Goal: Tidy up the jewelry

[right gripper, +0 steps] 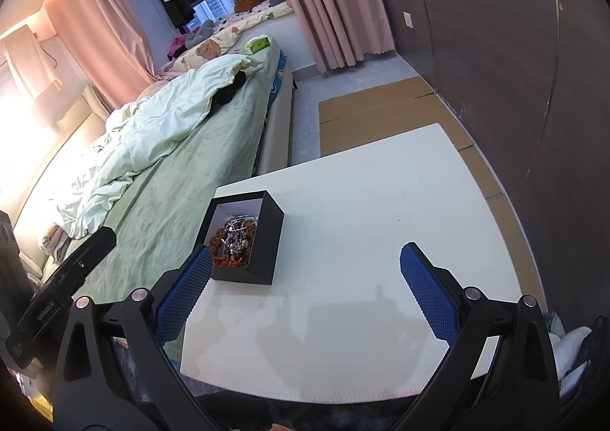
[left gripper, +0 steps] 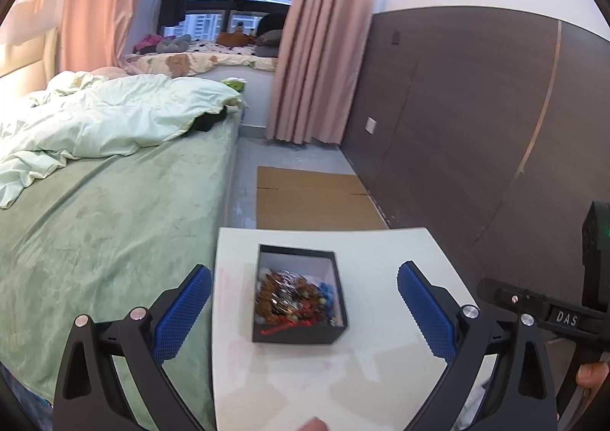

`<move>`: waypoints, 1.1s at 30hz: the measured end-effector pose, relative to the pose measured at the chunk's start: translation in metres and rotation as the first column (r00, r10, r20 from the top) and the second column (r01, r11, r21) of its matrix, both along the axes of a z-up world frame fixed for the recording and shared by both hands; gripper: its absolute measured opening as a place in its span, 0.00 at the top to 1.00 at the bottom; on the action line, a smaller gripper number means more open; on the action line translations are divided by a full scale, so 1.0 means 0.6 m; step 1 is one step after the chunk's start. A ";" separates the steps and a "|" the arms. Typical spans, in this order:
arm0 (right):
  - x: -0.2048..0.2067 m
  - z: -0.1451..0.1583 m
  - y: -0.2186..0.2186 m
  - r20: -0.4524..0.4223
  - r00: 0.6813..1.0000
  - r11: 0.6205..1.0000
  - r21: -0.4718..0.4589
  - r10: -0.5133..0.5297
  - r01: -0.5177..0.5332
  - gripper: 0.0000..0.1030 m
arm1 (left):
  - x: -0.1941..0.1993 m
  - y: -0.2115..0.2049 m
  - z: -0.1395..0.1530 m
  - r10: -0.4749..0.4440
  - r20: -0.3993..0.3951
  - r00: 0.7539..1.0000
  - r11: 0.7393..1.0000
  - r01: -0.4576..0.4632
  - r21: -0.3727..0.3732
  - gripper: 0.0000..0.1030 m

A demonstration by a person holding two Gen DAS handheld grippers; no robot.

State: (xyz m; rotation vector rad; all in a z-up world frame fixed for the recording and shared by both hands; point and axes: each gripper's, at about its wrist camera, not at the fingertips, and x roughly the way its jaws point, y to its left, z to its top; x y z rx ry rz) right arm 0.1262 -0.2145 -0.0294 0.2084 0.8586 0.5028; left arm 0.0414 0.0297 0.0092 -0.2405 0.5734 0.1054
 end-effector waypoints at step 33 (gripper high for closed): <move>0.044 -0.139 0.341 -0.177 0.951 0.965 -0.029 0.253 -0.262 0.58 | 0.080 0.203 -0.058 0.225 -0.106 0.969 0.968 -0.234 -0.090 0.08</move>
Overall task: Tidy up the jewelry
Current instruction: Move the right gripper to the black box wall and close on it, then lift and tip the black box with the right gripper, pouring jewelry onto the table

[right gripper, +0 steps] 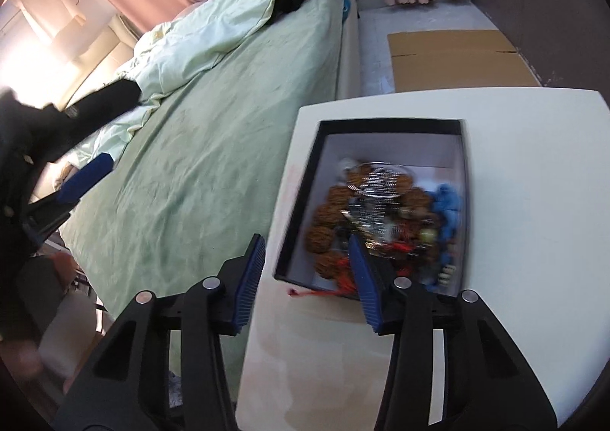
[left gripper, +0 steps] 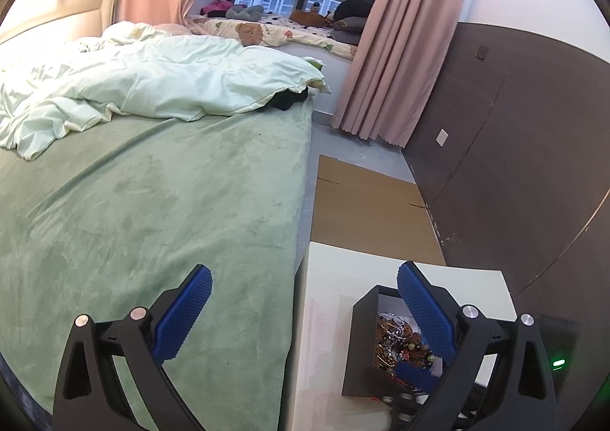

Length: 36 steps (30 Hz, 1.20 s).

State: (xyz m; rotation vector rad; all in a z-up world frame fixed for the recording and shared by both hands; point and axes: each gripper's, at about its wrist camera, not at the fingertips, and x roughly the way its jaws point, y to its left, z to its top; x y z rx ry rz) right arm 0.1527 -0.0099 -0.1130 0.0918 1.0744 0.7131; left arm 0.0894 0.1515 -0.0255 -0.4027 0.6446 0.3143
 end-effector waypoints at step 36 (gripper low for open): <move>0.111 0.017 -0.306 -0.257 0.946 0.831 0.467 -0.198 0.301 0.41 | 0.025 -0.060 -0.023 -0.091 -0.047 0.995 0.995 0.093 0.039 0.08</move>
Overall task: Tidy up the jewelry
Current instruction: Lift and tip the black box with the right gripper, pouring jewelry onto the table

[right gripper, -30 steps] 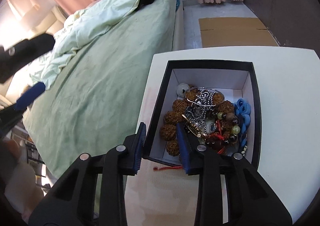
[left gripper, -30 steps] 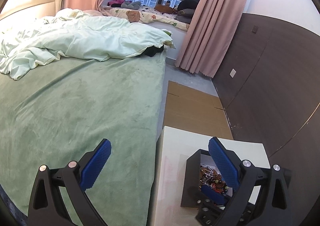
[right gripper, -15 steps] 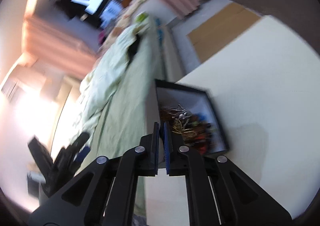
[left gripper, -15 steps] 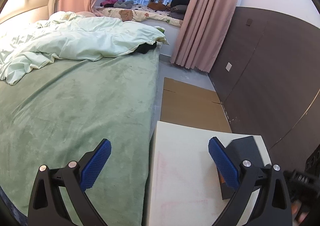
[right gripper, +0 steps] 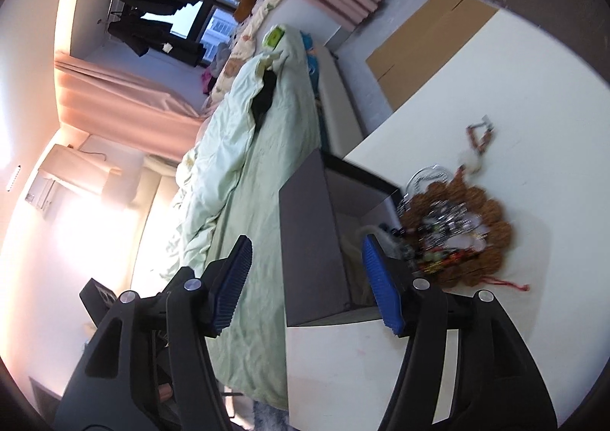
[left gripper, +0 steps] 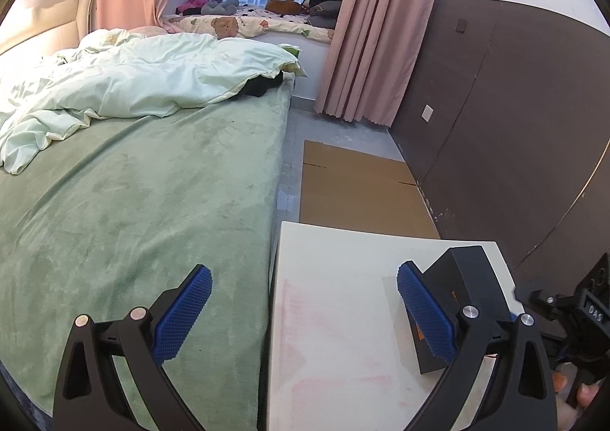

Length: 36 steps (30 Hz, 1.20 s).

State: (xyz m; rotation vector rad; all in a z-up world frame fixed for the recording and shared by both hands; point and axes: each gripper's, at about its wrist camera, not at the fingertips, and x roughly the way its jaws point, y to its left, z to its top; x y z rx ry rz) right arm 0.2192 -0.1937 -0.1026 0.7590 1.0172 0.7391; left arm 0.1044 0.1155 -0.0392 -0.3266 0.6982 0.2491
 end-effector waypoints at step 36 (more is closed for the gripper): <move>0.010 -0.085 -0.092 -0.221 0.974 0.499 0.850 0.051 0.167 0.96 | 0.026 -0.022 -0.018 -0.010 -0.016 1.000 1.000 0.010 -0.008 0.08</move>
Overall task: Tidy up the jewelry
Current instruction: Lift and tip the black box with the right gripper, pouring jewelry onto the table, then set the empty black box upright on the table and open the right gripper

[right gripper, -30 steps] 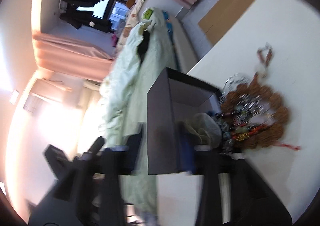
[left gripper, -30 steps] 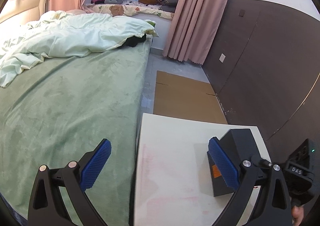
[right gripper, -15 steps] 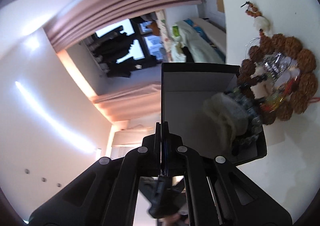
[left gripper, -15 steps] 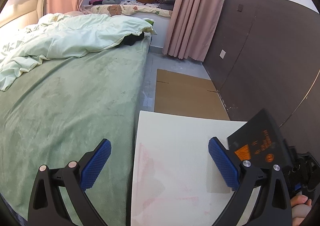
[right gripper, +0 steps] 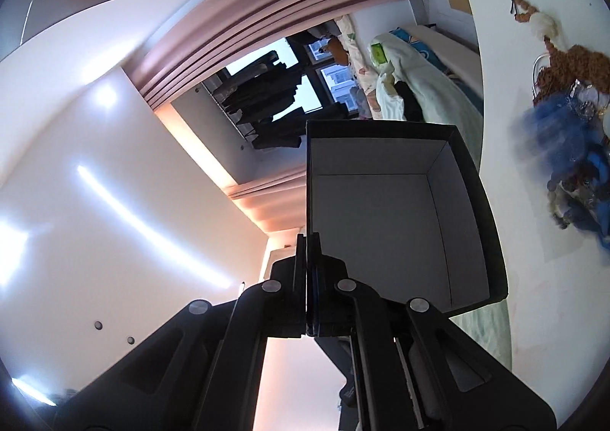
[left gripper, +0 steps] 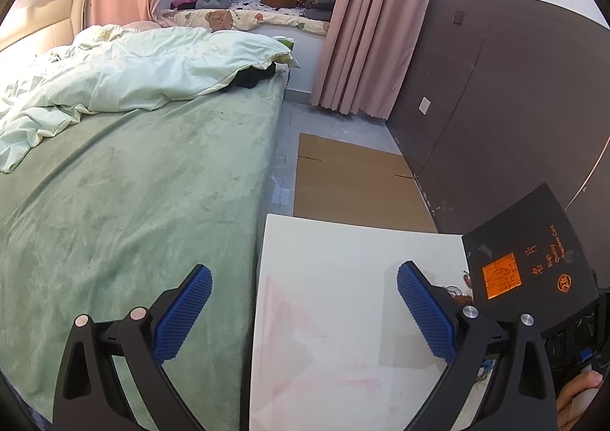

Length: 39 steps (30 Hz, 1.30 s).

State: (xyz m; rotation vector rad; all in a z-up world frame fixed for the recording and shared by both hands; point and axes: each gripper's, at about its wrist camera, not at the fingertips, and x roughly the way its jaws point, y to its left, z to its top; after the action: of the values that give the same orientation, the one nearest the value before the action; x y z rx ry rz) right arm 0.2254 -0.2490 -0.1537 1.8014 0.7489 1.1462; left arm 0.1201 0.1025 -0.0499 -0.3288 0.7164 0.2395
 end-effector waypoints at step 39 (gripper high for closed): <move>-0.173 0.223 0.079 0.396 0.871 0.034 -0.914 0.290 0.404 0.05 | -0.136 -0.095 0.095 -0.104 0.125 0.987 0.990 0.090 0.107 0.08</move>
State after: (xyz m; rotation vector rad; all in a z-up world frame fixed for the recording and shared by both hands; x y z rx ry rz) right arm 0.1218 -0.2016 -0.0197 0.1847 0.7979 0.5490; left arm 0.0384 0.0458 0.0071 -0.2100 0.5872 0.1595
